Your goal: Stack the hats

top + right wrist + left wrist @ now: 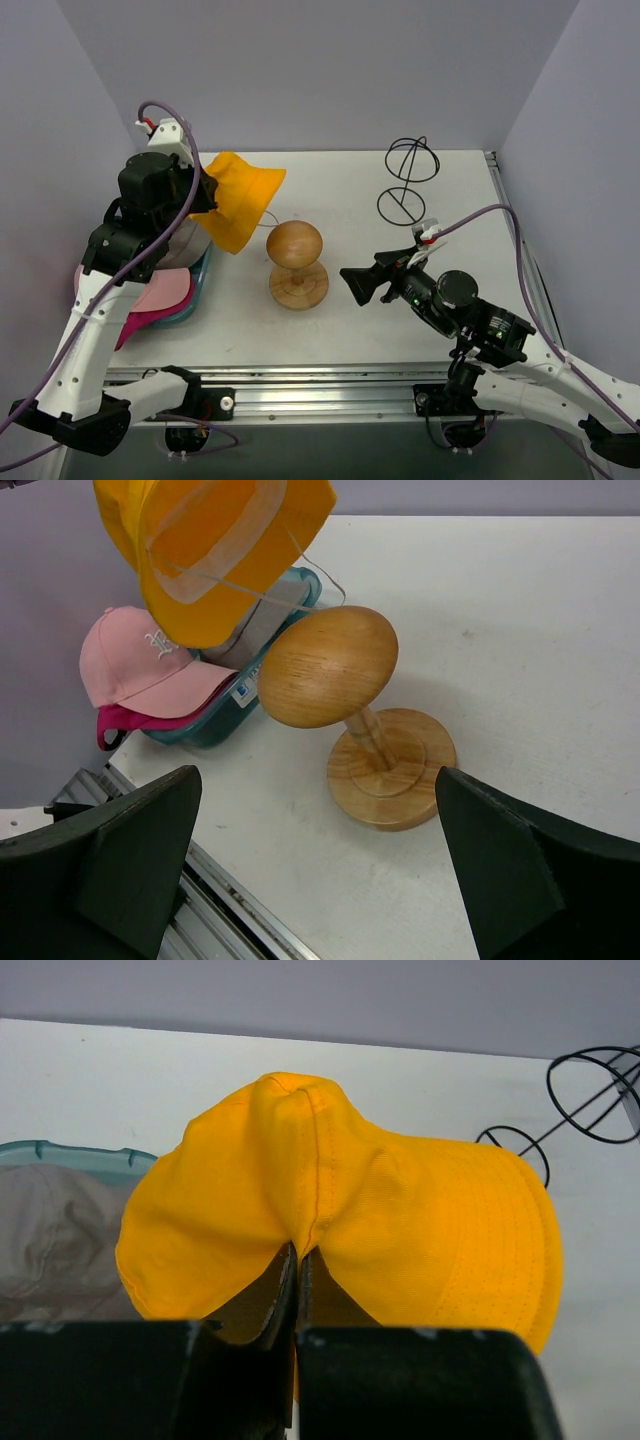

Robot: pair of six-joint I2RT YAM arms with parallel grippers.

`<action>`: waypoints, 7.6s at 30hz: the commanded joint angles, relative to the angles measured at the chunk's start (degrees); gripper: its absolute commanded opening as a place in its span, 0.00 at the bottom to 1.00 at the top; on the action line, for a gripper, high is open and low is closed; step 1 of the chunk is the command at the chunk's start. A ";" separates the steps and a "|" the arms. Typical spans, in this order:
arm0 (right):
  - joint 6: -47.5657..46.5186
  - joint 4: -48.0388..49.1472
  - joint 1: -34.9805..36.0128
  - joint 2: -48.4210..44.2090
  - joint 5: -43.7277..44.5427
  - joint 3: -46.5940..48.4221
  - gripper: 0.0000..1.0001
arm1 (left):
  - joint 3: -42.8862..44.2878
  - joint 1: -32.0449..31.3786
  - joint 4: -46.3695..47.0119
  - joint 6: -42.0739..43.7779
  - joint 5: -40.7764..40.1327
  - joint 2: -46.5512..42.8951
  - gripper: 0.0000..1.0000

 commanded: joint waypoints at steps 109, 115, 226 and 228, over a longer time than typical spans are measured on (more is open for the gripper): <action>6.25 11.77 0.36 2.53 -9.72 -9.64 0.98 | -19.48 45.03 -5.56 -5.05 -9.74 1.62 0.02; 6.25 11.50 0.36 2.27 -9.28 -9.82 0.98 | -16.74 44.86 -6.18 -5.75 -9.47 -4.35 0.02; -33.92 20.31 -1.92 56.93 -36.53 43.43 0.00 | -21.23 27.90 6.12 -6.19 43.18 -23.80 0.03; -34.36 18.63 -1.92 58.50 -34.26 47.82 0.00 | -19.04 27.90 5.95 -6.45 40.11 -21.86 0.16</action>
